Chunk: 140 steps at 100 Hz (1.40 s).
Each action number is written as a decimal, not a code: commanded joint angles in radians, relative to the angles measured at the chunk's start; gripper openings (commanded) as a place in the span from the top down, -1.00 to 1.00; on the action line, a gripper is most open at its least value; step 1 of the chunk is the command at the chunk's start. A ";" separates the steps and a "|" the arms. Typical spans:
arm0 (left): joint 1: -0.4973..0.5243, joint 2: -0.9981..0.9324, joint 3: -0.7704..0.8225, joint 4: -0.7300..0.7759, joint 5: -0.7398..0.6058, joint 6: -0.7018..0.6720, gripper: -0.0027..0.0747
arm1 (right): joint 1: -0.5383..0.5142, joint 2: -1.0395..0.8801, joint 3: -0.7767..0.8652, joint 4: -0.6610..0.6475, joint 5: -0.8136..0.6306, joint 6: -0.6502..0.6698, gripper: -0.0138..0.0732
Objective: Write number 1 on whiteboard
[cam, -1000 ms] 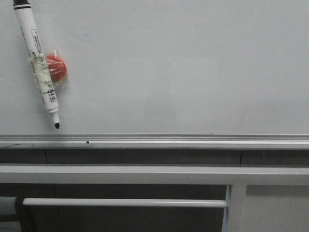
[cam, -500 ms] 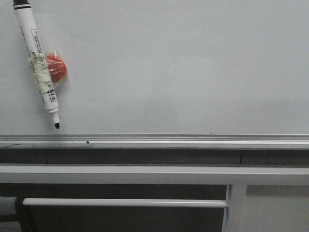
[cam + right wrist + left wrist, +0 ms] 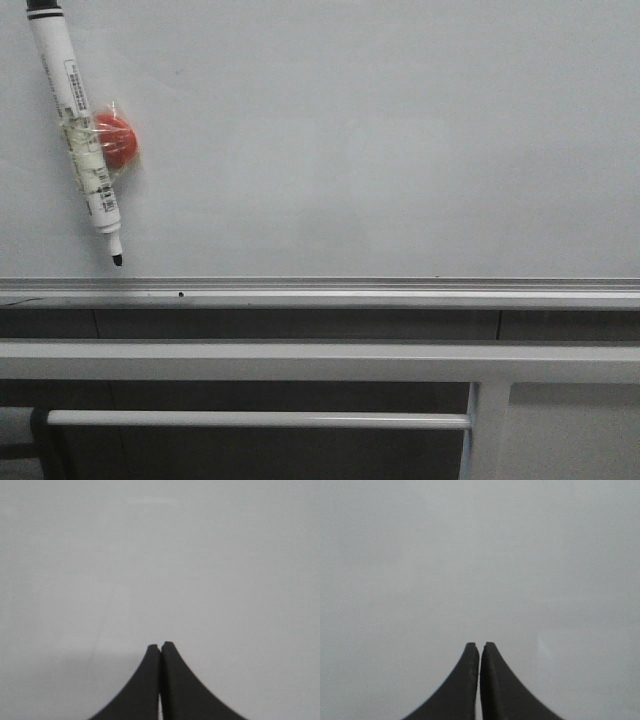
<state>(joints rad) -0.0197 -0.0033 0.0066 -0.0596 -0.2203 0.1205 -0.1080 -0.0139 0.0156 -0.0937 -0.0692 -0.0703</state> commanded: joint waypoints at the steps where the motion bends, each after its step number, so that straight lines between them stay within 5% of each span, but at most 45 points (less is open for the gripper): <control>1: -0.006 -0.025 0.006 -0.006 -0.211 -0.008 0.98 | 0.002 -0.013 0.025 -0.014 -0.173 -0.004 0.83; 38: -0.006 -0.025 0.006 -0.011 -0.256 -0.011 0.98 | 0.002 -0.013 0.025 -0.011 -0.351 0.010 0.83; 60: -0.006 -0.021 -0.013 -0.222 -0.143 -0.013 0.98 | 0.002 -0.011 0.014 0.082 -0.345 0.104 0.83; 76: -0.006 0.039 -0.127 -0.114 0.072 -0.013 0.98 | 0.002 -0.011 -0.108 0.075 -0.036 0.136 0.83; 114: -0.006 0.336 -0.520 -0.187 0.319 -0.013 0.98 | 0.002 0.082 -0.429 0.102 0.558 0.136 0.83; 140: -0.006 0.511 -0.543 -0.219 0.254 -0.013 0.98 | 0.002 0.230 -0.464 0.215 0.568 0.136 0.83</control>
<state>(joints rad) -0.0197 0.4532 -0.5024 -0.2632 0.1275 0.1131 -0.1080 0.1571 -0.4094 0.1042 0.5796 0.0650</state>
